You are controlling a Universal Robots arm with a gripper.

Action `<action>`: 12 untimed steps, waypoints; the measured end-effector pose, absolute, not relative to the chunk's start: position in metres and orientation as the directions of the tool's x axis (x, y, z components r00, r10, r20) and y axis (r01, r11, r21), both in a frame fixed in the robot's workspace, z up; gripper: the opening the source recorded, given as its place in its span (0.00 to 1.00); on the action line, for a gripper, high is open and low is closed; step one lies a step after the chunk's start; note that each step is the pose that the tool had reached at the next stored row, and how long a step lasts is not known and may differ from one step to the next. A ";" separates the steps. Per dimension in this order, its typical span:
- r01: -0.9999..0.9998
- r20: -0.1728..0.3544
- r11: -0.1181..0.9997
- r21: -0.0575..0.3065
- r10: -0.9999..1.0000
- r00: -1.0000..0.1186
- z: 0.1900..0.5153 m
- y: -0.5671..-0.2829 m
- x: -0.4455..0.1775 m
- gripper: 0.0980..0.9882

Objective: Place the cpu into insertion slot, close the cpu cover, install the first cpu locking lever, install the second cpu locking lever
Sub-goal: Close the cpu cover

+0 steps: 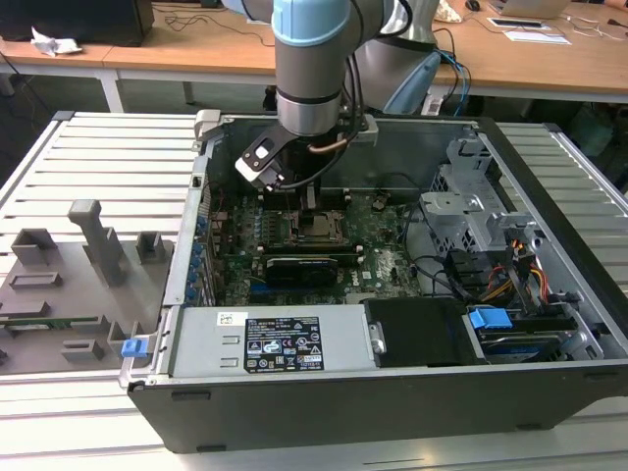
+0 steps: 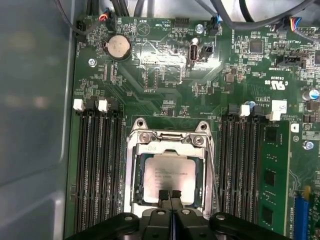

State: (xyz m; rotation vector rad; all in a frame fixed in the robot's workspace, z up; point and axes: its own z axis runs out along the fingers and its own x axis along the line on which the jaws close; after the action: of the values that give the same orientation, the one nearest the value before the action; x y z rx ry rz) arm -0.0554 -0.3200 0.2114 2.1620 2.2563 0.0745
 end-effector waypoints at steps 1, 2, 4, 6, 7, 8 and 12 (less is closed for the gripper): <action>0.998 0.022 0.042 0.045 0.999 -0.043 0.209 -0.320 -0.055 0.01; 0.998 0.022 0.042 0.045 0.999 -0.043 0.208 -0.320 -0.055 0.01; 0.998 0.022 0.042 0.045 0.999 -0.043 0.207 -0.320 -0.055 0.01; 0.998 0.021 0.042 0.045 0.999 -0.043 0.206 -0.320 -0.056 0.01; 0.998 0.021 0.042 0.045 0.999 -0.043 0.206 -0.320 -0.055 0.01; 0.998 0.021 0.042 0.045 0.999 -0.043 0.207 -0.320 -0.055 0.01; 0.998 0.022 0.042 0.045 0.999 -0.043 0.212 -0.320 -0.055 0.01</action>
State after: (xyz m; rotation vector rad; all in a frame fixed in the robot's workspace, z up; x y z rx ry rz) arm -0.0551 -0.3200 0.2118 2.1622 2.2562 0.0747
